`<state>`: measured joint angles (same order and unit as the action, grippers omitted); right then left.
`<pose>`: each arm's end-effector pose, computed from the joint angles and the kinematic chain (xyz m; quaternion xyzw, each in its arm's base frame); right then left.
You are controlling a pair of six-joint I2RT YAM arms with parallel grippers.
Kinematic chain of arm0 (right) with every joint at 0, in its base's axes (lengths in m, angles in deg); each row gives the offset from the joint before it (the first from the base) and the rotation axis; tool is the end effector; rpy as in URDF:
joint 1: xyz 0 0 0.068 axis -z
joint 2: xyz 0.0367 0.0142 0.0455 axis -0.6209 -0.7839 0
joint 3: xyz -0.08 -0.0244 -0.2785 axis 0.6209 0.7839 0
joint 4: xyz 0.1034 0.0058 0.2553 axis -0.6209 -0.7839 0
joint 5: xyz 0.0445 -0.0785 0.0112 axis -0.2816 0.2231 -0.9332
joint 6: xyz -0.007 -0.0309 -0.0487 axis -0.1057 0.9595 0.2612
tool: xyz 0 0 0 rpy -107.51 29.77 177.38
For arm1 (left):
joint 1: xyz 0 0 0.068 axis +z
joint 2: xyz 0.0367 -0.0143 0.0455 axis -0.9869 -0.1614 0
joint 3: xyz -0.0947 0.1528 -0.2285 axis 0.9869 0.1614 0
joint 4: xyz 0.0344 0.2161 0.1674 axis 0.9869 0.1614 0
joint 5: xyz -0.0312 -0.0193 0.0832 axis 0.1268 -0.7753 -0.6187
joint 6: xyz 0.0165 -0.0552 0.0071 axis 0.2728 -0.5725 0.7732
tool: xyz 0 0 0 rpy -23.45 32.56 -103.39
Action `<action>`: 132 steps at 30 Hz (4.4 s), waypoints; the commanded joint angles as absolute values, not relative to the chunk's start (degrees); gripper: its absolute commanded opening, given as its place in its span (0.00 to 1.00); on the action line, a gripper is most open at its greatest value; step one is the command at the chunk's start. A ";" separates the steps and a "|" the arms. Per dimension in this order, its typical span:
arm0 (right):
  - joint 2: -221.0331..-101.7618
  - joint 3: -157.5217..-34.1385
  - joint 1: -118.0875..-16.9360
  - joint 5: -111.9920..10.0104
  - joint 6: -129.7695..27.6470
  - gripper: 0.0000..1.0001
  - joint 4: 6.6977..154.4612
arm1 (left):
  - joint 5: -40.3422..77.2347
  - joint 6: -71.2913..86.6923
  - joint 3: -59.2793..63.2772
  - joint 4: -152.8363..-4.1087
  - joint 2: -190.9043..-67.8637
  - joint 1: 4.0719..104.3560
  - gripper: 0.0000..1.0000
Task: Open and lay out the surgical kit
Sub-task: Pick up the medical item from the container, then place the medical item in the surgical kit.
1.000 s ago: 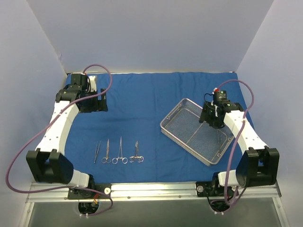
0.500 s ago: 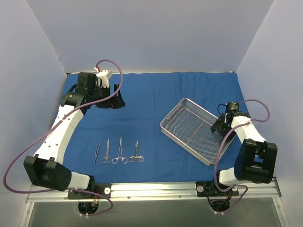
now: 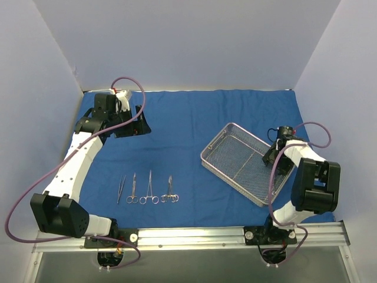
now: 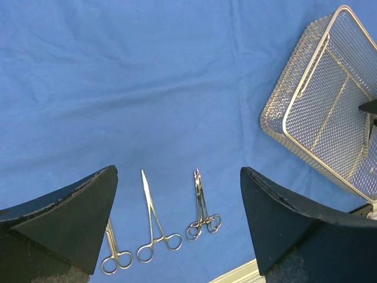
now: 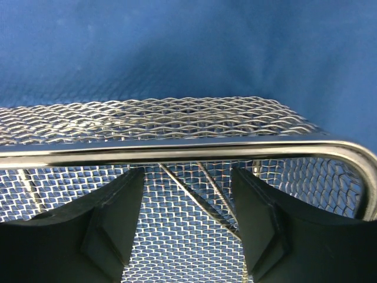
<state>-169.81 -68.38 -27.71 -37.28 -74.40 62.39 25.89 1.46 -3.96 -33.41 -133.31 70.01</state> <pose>0.3037 -0.0617 0.1694 0.3494 0.8994 -0.0069 0.2626 0.3032 -0.0687 0.3661 -0.0035 0.9140 -0.2170 0.3429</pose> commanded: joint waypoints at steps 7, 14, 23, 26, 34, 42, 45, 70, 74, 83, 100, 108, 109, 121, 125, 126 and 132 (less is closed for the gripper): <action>-170.67 -68.89 -36.26 -34.38 -76.24 0.36 58.77 | 35.57 1.79 -3.88 -38.04 -133.52 72.36 0.94; -165.76 -70.29 -39.79 -33.51 -77.38 0.06 53.85 | 37.51 -0.58 -2.13 -41.73 -134.05 73.07 0.94; -157.58 -80.47 -40.32 -45.34 -66.93 0.00 50.58 | 51.39 -5.67 5.43 -53.51 -132.90 72.89 0.95; -157.83 -83.99 -41.46 -60.01 -62.54 0.00 55.15 | 58.33 -8.83 6.75 -58.69 -133.34 72.36 0.88; -165.57 -94.80 -54.54 -93.86 -60.59 0.00 68.59 | 67.67 -21.66 8.86 -78.18 -132.56 67.02 0.78; -166.28 -95.26 -61.32 -104.69 -69.89 0.00 83.08 | 66.36 -34.33 13.26 -95.70 -132.99 61.03 0.68; -165.92 -94.64 -61.50 -106.10 -71.31 0.00 85.21 | 65.30 -35.56 14.31 -97.28 -133.08 59.53 0.66; -166.18 -88.93 -64.05 -110.15 -80.90 0.00 97.70 | 64.41 -43.47 15.01 -111.08 -138.70 57.60 0.40; -166.10 -88.05 -63.96 -110.41 -80.63 0.00 97.26 | 64.41 -44.18 16.24 -112.58 -138.27 57.69 0.36; -166.45 -87.43 -63.61 -111.29 -80.46 0.00 96.91 | 63.89 -47.61 18.36 -118.12 -138.09 59.00 0.41; -166.36 -88.05 -63.52 -110.41 -80.02 0.00 96.03 | 64.33 -49.71 20.20 -121.72 -139.06 60.06 0.45; -166.27 -87.26 -63.61 -110.15 -81.42 0.00 97.78 | 64.94 -50.15 20.21 -121.90 -139.41 59.53 0.37; -166.19 -87.17 -63.61 -110.23 -81.51 0.00 98.13 | 65.03 -50.24 20.03 -121.98 -139.49 59.53 0.31; -165.22 -92.17 -61.43 -102.69 -71.68 0.59 78.67 | 65.30 -27.72 12.74 -86.27 -137.04 63.30 0.02; -162.94 -92.70 -56.24 -98.38 -67.30 0.66 70.48 | 60.40 -8.18 2.23 -51.61 -136.07 68.40 0.02; -162.41 -93.49 -55.18 -97.24 -65.80 0.67 68.19 | 58.46 -0.75 0.10 -45.84 -136.33 69.45 0.02; -160.04 -93.24 -53.15 -86.86 -61.03 0.67 57.18 | 32.45 17.94 -13.10 -16.09 -139.76 70.69 0.02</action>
